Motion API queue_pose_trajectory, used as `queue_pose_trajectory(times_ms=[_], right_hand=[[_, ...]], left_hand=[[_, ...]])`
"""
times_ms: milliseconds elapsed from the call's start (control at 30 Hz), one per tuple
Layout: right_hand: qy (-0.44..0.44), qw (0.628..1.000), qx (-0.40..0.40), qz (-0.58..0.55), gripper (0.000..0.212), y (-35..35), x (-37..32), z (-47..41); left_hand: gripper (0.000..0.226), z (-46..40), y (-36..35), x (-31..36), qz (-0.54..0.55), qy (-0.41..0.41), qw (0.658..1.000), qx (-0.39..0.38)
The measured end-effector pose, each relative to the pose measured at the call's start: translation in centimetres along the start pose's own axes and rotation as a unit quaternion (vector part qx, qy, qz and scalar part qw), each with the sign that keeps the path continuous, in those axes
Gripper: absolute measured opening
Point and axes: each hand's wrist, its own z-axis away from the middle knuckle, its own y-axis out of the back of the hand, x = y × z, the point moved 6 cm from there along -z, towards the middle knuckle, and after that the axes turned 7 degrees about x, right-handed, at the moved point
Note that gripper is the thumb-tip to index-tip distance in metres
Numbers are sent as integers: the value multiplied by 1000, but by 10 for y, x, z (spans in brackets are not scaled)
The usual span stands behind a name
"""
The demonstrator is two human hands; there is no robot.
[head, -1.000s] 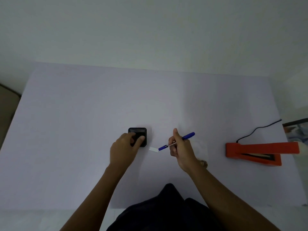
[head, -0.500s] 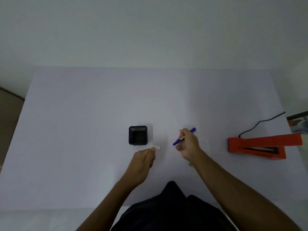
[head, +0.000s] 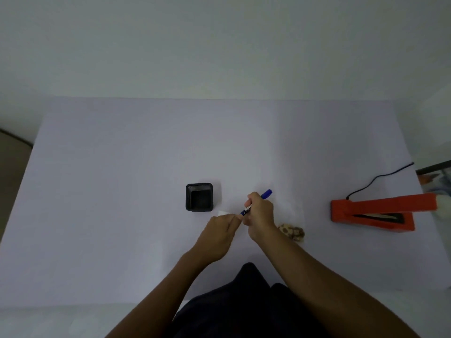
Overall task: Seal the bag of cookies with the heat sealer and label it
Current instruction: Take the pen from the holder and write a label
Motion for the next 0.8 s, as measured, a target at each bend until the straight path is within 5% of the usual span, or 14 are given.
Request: queue_pose_trajectory(times_ms=[100, 167, 200, 267, 367, 433, 533, 633, 800], right_hand=[[-2, 1000, 26, -5, 28, -2, 2, -1], [-5, 999, 45, -24, 29, -1, 3, -6], [-10, 997, 61, -39, 29, 2, 2, -10], [-13, 994, 95, -59, 30, 15, -3, -22], [34, 992, 115, -26, 31, 31, -17, -33], [74, 991, 110, 7, 33, 31, -21, -31], [100, 992, 75, 36, 36, 20, -13, -26], [107, 991, 50, 55, 40, 13, 1, -25], [119, 989, 24, 83, 40, 9, 12, -22]], left_hand=[[48, 0, -10, -6, 211, 158, 964, -26], [50, 5, -15, -12, 368, 251, 894, -46], [50, 6, -14, -13, 428, 279, 859, -43], [48, 7, -2, -17, 462, 281, 841, -30], [45, 4, 19, -28, 319, 234, 918, -29], [36, -6, 24, -56, 41, 165, 985, -23], [20, -14, 14, -95, -227, 115, 967, -19], [36, -19, 6, -120, -266, 115, 956, 44], [21, -22, -1, -142, -249, 143, 955, 83]])
